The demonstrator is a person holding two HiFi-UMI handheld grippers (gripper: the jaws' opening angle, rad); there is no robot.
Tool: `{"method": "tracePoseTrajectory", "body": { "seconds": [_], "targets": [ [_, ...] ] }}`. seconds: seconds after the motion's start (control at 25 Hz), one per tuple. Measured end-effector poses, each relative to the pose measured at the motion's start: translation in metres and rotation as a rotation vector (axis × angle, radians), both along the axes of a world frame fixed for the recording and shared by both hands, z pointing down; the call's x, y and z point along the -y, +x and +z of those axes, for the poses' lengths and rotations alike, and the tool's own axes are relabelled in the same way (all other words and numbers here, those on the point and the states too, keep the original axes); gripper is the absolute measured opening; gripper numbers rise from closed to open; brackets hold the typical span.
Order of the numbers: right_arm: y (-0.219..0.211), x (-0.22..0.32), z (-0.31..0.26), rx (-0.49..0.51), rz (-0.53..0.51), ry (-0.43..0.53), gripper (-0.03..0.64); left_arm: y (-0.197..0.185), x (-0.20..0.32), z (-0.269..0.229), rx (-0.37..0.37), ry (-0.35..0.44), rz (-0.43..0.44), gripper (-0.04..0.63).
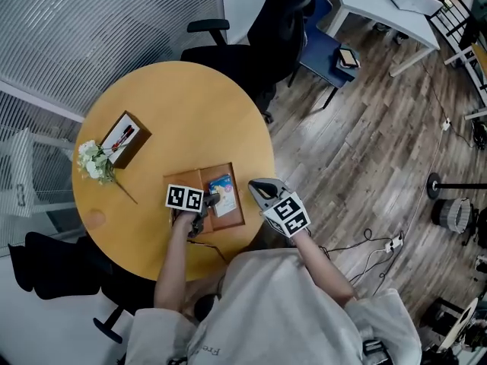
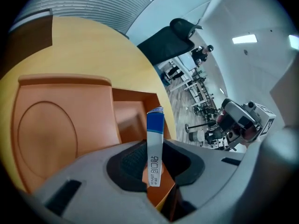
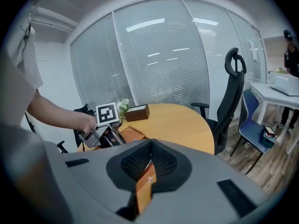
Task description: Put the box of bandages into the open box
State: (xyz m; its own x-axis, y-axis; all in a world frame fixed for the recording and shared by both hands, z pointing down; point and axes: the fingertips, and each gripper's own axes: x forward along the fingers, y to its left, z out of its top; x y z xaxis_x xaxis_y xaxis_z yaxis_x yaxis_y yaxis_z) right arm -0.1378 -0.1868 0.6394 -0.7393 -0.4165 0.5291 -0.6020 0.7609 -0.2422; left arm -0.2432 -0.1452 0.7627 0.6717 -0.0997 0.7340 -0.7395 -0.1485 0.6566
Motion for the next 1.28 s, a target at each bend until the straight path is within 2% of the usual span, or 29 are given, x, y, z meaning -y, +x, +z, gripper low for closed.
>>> {"method": "tracePoseTrajectory", "body": {
  "seconds": [0.2, 0.4, 0.56, 0.88, 1.28],
  "targets": [
    [0.006, 0.001, -0.001, -0.009, 0.011, 0.005, -0.003, 0.01, 0.003, 0.006, -0.001, -0.034, -0.001, 0.091],
    [0.005, -0.002, 0.001, -0.01, 0.014, -0.001, -0.003, 0.009, 0.004, 0.01, 0.028, -0.054, -0.002, 0.091],
    [0.009, -0.001, 0.001, -0.018, 0.013, -0.002, -0.003, 0.014, 0.004, 0.006, 0.024, -0.061, -0.031, 0.091],
    [0.012, -0.001, 0.004, -0.016, 0.015, -0.007, -0.003, 0.018, 0.005, 0.001, -0.02, -0.06, -0.087, 0.127],
    [0.016, -0.006, 0.004, -0.008, -0.014, -0.009, -0.003, 0.013, 0.003, 0.0, 0.016, -0.043, -0.142, 0.15]
  ]
}}
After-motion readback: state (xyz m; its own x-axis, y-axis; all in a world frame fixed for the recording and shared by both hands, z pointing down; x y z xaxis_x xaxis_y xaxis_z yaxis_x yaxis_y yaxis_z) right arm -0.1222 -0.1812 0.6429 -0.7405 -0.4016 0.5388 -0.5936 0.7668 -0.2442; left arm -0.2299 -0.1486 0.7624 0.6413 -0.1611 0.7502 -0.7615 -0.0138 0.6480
